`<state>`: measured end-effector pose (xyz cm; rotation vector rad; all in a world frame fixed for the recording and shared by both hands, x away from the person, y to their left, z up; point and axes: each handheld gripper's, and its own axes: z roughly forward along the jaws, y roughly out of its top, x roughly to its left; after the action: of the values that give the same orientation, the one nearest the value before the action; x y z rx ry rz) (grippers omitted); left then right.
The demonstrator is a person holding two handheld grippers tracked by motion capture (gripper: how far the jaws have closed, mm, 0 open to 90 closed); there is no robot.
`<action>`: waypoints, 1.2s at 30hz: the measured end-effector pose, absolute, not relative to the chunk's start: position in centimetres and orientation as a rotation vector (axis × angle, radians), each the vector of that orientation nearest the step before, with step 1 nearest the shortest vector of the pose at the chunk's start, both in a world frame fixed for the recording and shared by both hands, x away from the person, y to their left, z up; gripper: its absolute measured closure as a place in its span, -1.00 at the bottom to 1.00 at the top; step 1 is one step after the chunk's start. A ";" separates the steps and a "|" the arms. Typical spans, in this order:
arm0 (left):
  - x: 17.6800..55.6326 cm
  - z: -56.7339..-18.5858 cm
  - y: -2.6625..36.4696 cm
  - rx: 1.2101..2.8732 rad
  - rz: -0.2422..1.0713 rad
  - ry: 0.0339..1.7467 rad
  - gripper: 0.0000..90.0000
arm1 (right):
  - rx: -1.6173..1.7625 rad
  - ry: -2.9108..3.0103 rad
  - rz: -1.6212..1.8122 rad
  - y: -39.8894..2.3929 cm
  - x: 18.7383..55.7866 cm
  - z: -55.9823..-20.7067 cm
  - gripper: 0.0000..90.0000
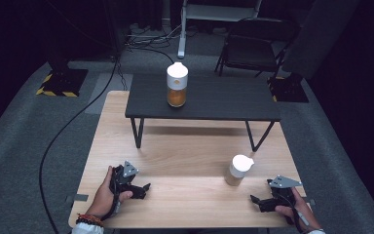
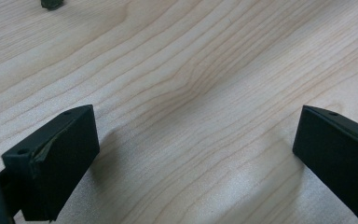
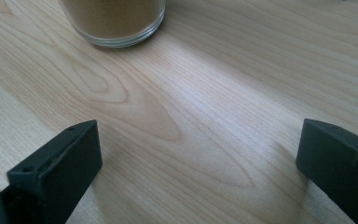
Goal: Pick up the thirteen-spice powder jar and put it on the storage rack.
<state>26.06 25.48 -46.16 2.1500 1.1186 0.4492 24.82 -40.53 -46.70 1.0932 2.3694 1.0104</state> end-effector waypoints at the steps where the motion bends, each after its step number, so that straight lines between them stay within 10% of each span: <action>1: 26.1 -46.2 25.5 2.151 0.450 1.118 -1.00 | 1.093 2.369 1.010 -40.5 24.8 -46.7 -1.00; 36: 26.1 -46.1 25.5 2.154 0.450 1.114 -1.00 | 1.095 2.305 1.024 -39.7 23.7 -45.4 -0.97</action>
<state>26.11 25.50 -46.15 2.1538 1.1135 0.4504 23.68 -39.70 -45.43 1.0955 2.3049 1.0240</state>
